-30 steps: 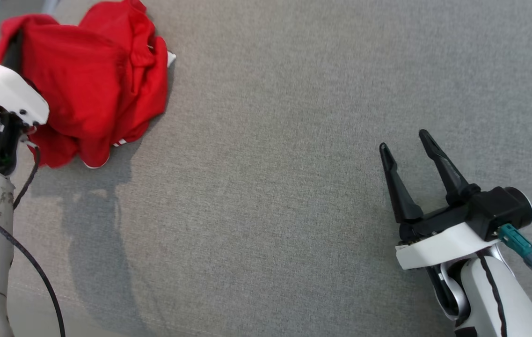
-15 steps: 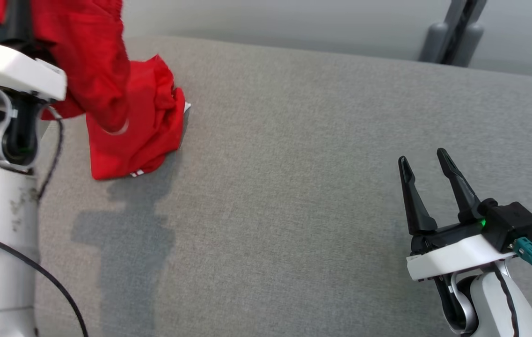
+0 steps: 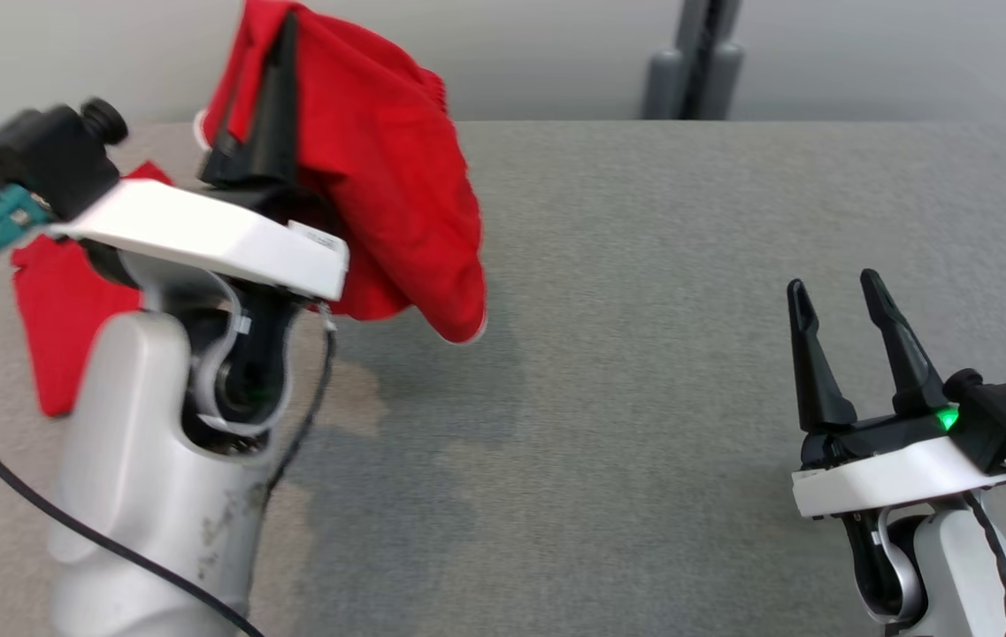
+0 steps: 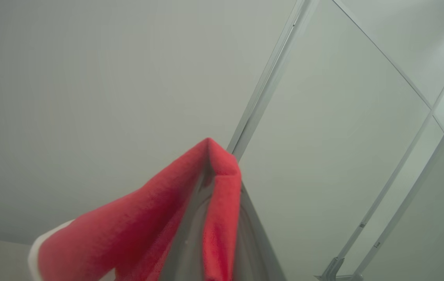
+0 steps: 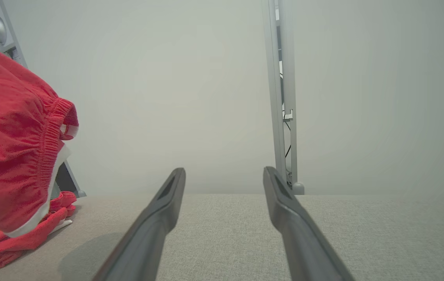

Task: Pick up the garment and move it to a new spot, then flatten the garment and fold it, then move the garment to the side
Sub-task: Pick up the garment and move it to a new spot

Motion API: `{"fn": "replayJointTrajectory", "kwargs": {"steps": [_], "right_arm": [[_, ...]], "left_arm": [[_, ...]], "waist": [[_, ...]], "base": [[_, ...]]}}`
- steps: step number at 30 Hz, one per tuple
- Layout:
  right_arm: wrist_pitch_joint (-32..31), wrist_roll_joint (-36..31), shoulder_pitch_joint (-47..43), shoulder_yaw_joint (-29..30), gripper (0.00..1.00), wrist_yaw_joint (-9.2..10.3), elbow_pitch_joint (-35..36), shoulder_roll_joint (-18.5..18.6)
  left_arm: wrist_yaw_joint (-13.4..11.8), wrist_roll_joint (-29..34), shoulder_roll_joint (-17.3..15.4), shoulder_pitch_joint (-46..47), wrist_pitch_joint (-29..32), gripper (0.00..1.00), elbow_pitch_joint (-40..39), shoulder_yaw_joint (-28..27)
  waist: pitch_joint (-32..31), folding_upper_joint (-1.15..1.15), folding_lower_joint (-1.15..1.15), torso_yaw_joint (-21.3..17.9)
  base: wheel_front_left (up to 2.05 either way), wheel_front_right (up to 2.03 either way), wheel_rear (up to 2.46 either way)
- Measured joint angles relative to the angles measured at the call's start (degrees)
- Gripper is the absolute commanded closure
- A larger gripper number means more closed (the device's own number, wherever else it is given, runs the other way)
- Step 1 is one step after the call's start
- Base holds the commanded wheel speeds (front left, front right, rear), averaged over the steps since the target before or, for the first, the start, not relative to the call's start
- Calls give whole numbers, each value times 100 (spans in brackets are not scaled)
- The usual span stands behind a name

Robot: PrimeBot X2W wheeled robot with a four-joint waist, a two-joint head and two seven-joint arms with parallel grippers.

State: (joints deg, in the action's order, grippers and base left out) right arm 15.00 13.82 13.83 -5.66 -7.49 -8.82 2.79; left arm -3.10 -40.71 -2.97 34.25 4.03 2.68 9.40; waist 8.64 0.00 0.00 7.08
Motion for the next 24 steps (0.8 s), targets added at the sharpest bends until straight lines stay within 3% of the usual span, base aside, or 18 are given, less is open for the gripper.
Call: {"fn": "replayJointTrajectory", "kwargs": {"steps": [11,15,20,21,22,24], "right_arm": [[0,47,144,145,0,0,89,0],[-1,47,204,147,0,0,127,2],[-1,48,238,110,0,0,142,0],[0,48,258,102,0,0,147,-2],[0,48,266,101,0,0,151,-2],[-1,48,266,102,0,0,149,0]], "left_arm": [[-1192,-1553,24,-232,-1618,100,168,1923],[-1407,-1949,29,-109,-1870,100,482,2292],[-1571,-1891,12,4,-1913,100,915,2257],[-1570,-1879,3,9,-1916,57,1094,2357],[-1570,-1876,24,-6,-1909,0,1240,2421],[-1570,-1858,30,8,-1912,0,1382,2496]], "waist": [[348,0,0,-873],[502,0,0,-1116],[686,0,0,-1312],[714,0,0,-1339],[739,0,0,-1358],[761,0,0,-1369]], "base": [[0,0,0],[0,0,0],[0,0,0],[0,0,0],[0,0,0],[0,0,0]]}}
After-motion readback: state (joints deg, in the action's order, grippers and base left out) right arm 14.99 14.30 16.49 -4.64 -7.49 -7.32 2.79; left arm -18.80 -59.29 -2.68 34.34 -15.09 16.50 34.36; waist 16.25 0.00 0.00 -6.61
